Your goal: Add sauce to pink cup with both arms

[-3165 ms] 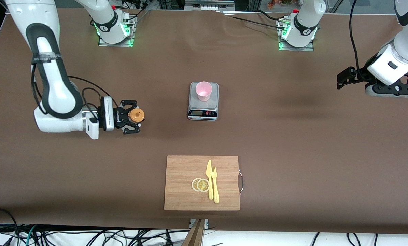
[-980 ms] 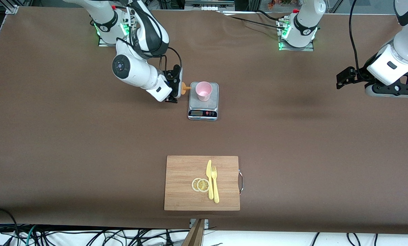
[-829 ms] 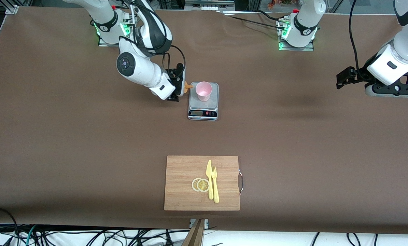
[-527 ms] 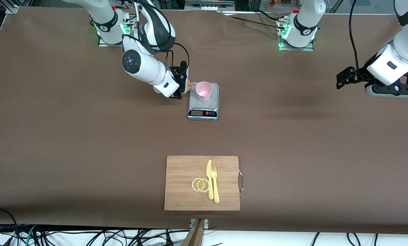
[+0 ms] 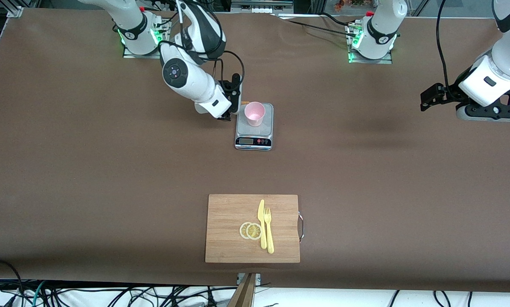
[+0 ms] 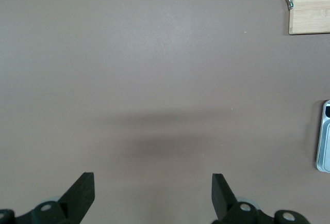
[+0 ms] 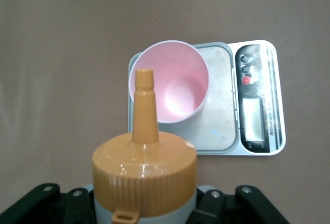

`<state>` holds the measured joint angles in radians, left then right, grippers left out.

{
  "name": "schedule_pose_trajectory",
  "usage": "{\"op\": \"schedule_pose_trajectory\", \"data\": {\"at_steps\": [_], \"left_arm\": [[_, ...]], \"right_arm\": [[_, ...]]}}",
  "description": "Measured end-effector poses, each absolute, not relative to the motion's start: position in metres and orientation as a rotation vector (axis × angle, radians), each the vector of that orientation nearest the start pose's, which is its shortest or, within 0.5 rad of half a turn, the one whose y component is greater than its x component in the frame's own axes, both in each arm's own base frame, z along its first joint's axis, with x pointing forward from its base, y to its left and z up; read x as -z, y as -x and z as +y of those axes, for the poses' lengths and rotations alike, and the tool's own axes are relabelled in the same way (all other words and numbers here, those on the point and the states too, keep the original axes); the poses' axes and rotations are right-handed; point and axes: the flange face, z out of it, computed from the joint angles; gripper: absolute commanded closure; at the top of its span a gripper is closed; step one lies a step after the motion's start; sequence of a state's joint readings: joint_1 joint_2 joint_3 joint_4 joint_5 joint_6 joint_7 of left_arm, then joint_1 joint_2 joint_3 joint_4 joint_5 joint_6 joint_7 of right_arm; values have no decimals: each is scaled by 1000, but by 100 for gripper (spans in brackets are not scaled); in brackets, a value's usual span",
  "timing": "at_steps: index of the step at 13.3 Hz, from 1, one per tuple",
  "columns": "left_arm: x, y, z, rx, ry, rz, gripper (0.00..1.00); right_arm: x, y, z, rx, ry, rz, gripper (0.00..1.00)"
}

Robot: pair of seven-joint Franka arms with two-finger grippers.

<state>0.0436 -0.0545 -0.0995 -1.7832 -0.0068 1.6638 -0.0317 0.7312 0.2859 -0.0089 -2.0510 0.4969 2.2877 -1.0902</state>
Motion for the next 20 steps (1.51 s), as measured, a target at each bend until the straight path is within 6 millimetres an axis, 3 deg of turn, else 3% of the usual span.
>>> {"op": "schedule_pose_trajectory", "data": {"at_steps": [4, 11, 20], "left_arm": [[-562, -537, -32, -102, 3138, 36, 0], [-562, -537, -32, -102, 3138, 36, 0], [-562, -537, -32, -102, 3138, 36, 0]], "right_arm": [[-290, -429, 405, -4, 2071, -1894, 73], [-299, -430, 424, -69, 2142, -1970, 73], [-286, -427, 428, -134, 2160, -2013, 75]]}}
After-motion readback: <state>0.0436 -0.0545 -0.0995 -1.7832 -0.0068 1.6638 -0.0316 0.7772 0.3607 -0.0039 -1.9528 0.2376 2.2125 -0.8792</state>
